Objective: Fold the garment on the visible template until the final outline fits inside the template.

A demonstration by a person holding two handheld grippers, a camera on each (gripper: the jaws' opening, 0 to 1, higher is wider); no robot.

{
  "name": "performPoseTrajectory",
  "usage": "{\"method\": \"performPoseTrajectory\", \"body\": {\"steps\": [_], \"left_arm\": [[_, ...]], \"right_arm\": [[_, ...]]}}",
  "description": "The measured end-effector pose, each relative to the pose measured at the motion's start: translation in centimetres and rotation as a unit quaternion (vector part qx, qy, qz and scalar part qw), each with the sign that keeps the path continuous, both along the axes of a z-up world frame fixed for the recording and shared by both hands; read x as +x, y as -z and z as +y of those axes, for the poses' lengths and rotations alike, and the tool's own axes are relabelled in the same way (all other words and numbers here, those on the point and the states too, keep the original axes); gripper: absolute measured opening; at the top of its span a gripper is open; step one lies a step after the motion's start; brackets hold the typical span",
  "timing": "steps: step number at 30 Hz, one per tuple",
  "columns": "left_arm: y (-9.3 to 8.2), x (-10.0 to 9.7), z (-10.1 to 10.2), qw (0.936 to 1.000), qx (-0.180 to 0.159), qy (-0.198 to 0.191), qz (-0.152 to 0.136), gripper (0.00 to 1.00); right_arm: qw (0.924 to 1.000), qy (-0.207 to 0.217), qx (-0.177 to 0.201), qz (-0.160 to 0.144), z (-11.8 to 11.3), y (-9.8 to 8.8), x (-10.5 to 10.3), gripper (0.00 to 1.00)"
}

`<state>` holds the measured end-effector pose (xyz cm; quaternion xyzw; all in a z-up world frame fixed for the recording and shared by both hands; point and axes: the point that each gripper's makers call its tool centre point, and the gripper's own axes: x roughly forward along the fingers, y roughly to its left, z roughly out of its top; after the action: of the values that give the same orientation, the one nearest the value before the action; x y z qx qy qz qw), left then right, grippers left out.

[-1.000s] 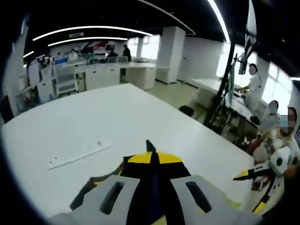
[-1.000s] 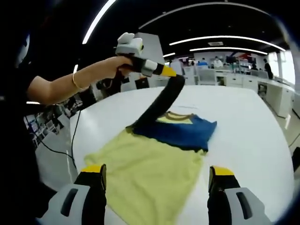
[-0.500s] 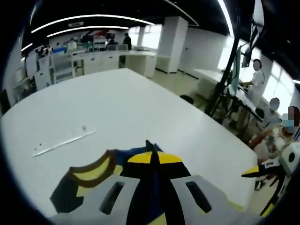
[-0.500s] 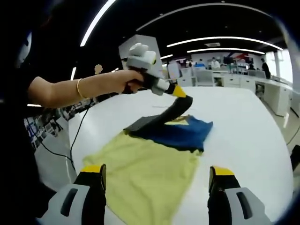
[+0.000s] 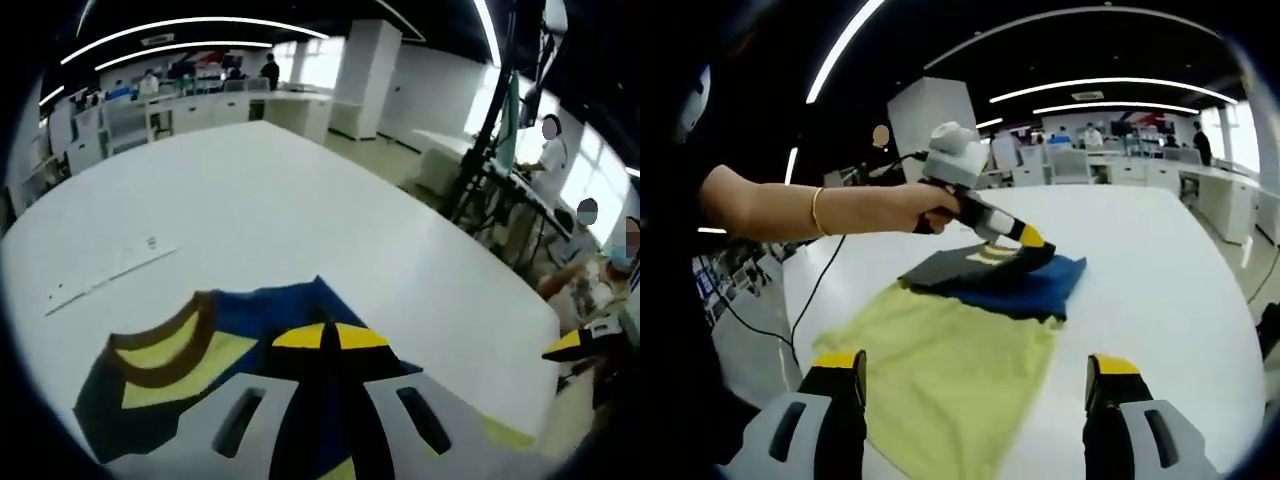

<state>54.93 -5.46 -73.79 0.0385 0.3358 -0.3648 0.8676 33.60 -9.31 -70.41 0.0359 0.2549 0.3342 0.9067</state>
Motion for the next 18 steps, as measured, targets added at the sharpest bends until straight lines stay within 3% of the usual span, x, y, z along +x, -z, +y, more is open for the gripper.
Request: {"method": "performPoseTrajectory", "body": {"steps": [5,9,13,18], "left_arm": [[1.2,-0.5,-0.4,0.9997,0.013,0.020,-0.002,0.00],[1.1,-0.6,-0.8,0.9969,0.025,0.063,-0.040,0.00],[0.8,-1.2,-1.1,0.9953,0.016,0.083,-0.048,0.01],[0.0,-1.9,-1.6,0.9924,-0.006,0.104,-0.066,0.16]], "right_arm": [[1.0000,0.002,0.002,0.002,0.0,0.3,0.0,0.89],[1.0000,0.001,0.002,0.001,0.1,0.2,0.1,0.90],[1.0000,-0.001,0.001,-0.001,0.2,0.1,0.2,0.90],[1.0000,-0.003,0.000,-0.002,0.3,0.0,0.2,0.90]]}}
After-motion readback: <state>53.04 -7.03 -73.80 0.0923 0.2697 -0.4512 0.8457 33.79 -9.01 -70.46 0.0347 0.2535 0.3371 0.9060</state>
